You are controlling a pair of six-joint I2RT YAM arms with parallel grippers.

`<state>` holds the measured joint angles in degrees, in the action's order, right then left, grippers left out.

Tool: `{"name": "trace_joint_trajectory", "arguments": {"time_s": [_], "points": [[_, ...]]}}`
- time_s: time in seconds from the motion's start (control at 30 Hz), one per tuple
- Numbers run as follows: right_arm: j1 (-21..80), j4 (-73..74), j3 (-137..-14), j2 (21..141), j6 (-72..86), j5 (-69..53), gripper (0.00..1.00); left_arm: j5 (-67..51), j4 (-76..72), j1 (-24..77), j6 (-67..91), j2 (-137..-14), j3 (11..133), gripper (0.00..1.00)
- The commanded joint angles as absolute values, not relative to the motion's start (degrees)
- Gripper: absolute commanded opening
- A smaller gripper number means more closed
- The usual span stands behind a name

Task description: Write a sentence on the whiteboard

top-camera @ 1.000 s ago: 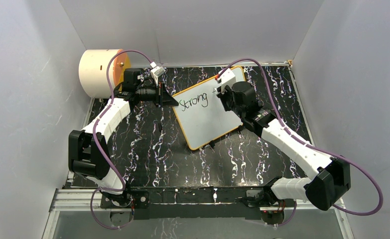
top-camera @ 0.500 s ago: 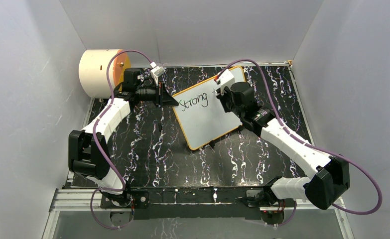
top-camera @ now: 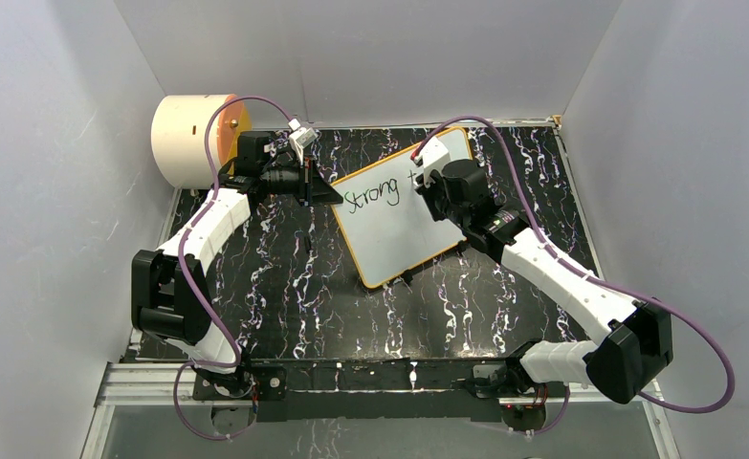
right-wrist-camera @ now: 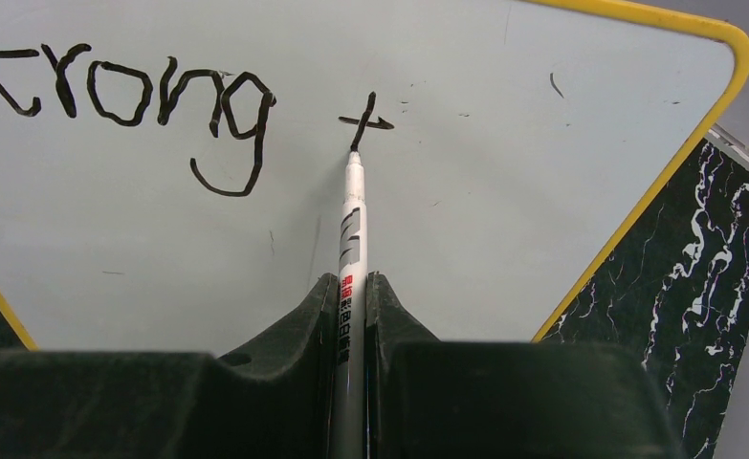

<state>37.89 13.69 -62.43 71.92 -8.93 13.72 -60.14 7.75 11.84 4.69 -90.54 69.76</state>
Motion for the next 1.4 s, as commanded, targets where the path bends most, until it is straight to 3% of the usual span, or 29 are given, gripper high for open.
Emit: {"name": "trace_joint_trajectory", "arguments": {"time_s": [0.0,1.37], "points": [[37.6,13.1,-62.1,70.0,-8.3,14.0,0.0,-61.2,9.2,12.0,3.4,-89.6,69.0,0.0],[34.8,7.3,-64.2,69.8,-8.9,13.3,0.0,-61.3,9.2,12.0,3.4,-89.5,69.0,0.0]]}}
